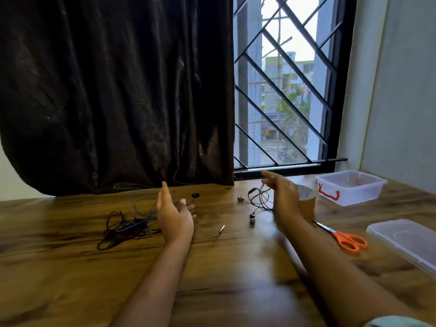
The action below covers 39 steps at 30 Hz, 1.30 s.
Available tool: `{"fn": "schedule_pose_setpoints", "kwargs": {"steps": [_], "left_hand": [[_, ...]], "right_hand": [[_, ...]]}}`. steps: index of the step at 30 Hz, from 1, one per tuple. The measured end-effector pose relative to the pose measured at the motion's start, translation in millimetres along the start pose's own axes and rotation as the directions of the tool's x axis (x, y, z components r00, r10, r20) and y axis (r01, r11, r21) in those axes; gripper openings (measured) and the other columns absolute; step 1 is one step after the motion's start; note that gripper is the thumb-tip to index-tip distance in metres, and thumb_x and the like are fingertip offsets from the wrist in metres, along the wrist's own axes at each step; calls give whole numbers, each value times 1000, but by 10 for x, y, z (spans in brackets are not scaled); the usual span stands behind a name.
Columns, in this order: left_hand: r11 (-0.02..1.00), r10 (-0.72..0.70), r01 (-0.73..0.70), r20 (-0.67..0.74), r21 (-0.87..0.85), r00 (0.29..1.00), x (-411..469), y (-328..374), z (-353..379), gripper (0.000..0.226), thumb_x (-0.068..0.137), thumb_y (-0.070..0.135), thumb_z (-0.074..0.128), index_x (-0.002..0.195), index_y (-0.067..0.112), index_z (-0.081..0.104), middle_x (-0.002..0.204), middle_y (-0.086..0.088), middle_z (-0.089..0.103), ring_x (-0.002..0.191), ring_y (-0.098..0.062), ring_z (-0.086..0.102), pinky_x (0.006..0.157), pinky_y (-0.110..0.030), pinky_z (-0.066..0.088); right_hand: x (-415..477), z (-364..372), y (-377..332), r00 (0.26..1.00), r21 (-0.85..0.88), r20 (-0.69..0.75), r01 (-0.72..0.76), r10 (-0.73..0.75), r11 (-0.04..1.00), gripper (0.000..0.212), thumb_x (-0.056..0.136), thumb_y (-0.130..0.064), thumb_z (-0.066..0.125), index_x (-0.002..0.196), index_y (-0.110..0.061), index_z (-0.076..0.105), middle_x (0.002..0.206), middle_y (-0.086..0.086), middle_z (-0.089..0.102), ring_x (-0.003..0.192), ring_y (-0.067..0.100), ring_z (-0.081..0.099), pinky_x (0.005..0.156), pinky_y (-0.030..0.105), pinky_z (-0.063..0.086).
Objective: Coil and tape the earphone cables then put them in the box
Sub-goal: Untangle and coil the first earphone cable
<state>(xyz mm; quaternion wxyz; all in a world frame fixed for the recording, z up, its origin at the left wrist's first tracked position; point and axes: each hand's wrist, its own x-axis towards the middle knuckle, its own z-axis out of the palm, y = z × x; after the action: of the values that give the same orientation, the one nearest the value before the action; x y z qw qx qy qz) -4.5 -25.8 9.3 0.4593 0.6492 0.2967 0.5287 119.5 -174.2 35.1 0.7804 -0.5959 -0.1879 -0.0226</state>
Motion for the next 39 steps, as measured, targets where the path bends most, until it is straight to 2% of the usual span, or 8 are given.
{"fn": "schedule_pose_setpoints", "kwargs": {"steps": [6,14,19,21,24,29,34,39], "left_hand": [[825,389,-486,332,289,859,-94,-56,117,36,88,4,57,118,22,61,128,6,56,120,-12,47,101,-24,35],[901,323,-419,477,108,817,-204,-25,213,67,90,22,57,141,48,22,133,17,43,124,-8,39,99,-33,39],[806,414,-565,513,176,752,-182,-51,195,12,95,26,48,98,31,59,89,11,65,80,-7,61,69,-42,52],[862,322,-446,418,241,849,-131,-65,175,19,97,22,45,87,24,61,72,7,67,65,-9,63,62,-40,54],[983,-57,84,164,-161,985,-65,94,101,30,102,22,33,100,10,59,70,-3,66,59,-18,60,50,-31,51],[583,-460,508,257,-634,850,68,212,-115,29,100,30,31,100,22,59,81,-11,67,68,-26,64,61,-37,53],[718,-420,661,622,-218,661,52,203,-178,33,98,20,32,106,15,64,99,-10,69,87,-27,64,75,-45,52],[934,-303,349,697,81,650,-129,280,-40,49,85,-12,31,106,15,66,108,-8,69,93,-23,60,76,-37,53]], "right_hand": [[-72,49,8,937,-99,328,162,-121,982,25,98,-4,45,105,-10,69,84,0,63,51,7,57,56,19,48],[-214,138,1,764,-261,611,443,-208,858,13,96,-8,52,107,-13,49,92,1,73,52,-7,57,53,8,41],[-231,144,-49,657,-386,734,615,-175,688,4,94,-15,57,94,-18,60,79,-5,65,57,-5,59,53,10,44],[-150,79,10,676,-534,710,699,-197,477,7,94,-25,57,98,-24,63,84,-7,69,68,-1,61,63,21,48],[-54,-50,114,745,-701,653,663,-137,261,13,96,-33,51,105,-32,60,96,-2,69,85,18,66,72,31,51],[-8,-121,121,806,-797,566,589,-174,134,25,98,-44,42,107,-32,62,103,-5,68,101,18,61,89,35,39],[-23,-98,92,821,-816,518,558,-240,152,28,100,-40,39,110,-29,62,110,-5,67,108,19,58,94,35,33],[-52,-15,61,774,-710,444,611,-451,350,23,98,-37,46,96,-24,65,87,-7,65,81,14,60,74,28,37]]}}
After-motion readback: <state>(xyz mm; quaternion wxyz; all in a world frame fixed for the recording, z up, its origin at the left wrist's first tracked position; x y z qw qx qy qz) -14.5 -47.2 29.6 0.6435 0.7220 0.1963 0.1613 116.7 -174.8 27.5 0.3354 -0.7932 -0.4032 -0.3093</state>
